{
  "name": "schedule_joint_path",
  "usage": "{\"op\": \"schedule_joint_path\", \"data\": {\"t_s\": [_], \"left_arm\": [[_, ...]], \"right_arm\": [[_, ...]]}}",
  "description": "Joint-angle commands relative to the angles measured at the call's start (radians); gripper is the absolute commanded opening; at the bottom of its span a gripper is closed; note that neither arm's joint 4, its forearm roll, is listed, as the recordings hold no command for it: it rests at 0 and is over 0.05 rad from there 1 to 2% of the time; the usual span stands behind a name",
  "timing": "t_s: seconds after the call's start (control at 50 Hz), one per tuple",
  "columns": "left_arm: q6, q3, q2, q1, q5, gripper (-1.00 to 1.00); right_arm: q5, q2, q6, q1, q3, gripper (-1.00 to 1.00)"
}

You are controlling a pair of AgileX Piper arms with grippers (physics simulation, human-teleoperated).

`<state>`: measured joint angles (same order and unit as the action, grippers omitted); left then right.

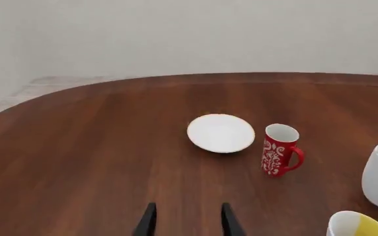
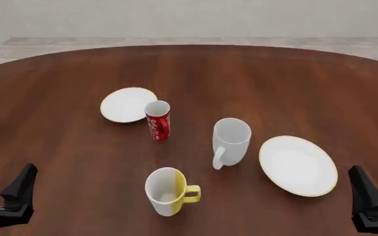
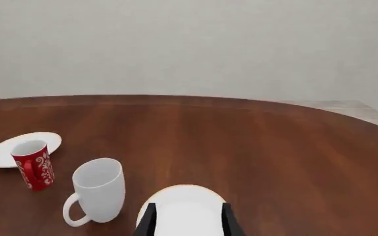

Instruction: Put the white mug on the left plate.

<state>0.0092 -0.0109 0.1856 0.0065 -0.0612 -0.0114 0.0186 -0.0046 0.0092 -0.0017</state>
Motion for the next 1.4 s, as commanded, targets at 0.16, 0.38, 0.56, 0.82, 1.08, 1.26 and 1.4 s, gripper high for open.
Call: {"op": "schedule_joint_path", "data": {"t_s": [0.16,0.38,0.56,0.82,1.08,1.26,1.4], "left_arm": [[0.000,0.001,-0.185,0.002,0.064,1.00],[-0.003,-0.009,-0.185,-0.007,0.070,1.00],[0.005,-0.062,-0.120,-0.041,0.102,1.00],[0.073,-0.145,0.059,-0.066,0.106,1.00],[0.126,-0.303,0.084,-0.148,0.222,1.00],[0.123,-0.396,0.159,-0.221,0.276,1.00],[0.107,-0.457,0.240,-0.286,0.297,1.00]], "right_arm": [[0.008,-0.017,0.023,-0.009,-0.004,1.00],[0.004,-0.018,0.025,-0.007,-0.002,1.00],[0.002,-0.017,0.024,-0.003,-0.001,1.00],[0.003,-0.015,0.022,0.005,0.000,1.00],[0.002,-0.017,0.025,0.002,-0.001,1.00],[0.000,-0.018,0.029,0.000,0.000,1.00],[-0.001,-0.018,0.033,-0.002,0.000,1.00]]}}
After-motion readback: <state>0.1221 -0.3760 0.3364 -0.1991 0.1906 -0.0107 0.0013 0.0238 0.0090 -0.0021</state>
